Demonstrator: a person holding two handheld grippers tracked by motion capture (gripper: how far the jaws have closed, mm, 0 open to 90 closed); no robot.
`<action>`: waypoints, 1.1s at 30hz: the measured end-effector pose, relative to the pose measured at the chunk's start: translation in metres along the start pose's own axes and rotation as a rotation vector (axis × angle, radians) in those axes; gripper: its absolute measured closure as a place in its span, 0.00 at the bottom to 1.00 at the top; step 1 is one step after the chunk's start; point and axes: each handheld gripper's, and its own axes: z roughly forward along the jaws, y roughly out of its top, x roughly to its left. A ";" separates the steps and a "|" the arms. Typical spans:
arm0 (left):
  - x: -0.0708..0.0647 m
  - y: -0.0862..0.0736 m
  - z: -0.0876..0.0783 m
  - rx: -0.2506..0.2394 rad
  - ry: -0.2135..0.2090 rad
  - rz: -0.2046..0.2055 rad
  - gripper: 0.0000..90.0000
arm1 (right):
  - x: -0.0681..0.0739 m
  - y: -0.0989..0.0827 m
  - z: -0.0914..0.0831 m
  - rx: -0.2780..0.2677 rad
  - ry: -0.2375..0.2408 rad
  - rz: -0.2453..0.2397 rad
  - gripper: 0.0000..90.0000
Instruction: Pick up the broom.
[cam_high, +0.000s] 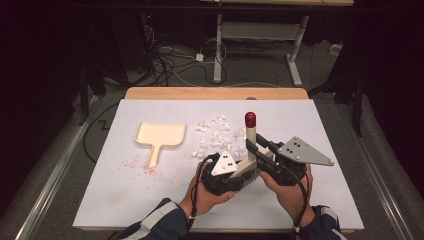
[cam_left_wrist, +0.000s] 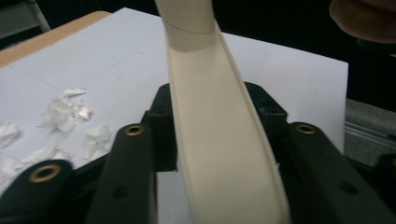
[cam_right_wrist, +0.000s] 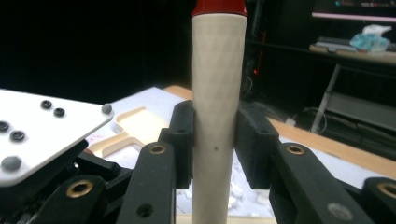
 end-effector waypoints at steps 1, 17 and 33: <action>0.002 0.000 -0.002 0.003 -0.008 0.000 0.70 | -0.001 0.000 0.000 -0.009 0.011 -0.019 0.77; 0.020 -0.015 -0.038 0.126 -0.108 0.124 0.73 | -0.027 -0.009 -0.010 0.123 0.316 -0.209 0.53; 0.015 -0.025 -0.046 0.157 -0.186 0.163 0.73 | -0.008 -0.027 0.005 0.188 0.487 -0.198 0.50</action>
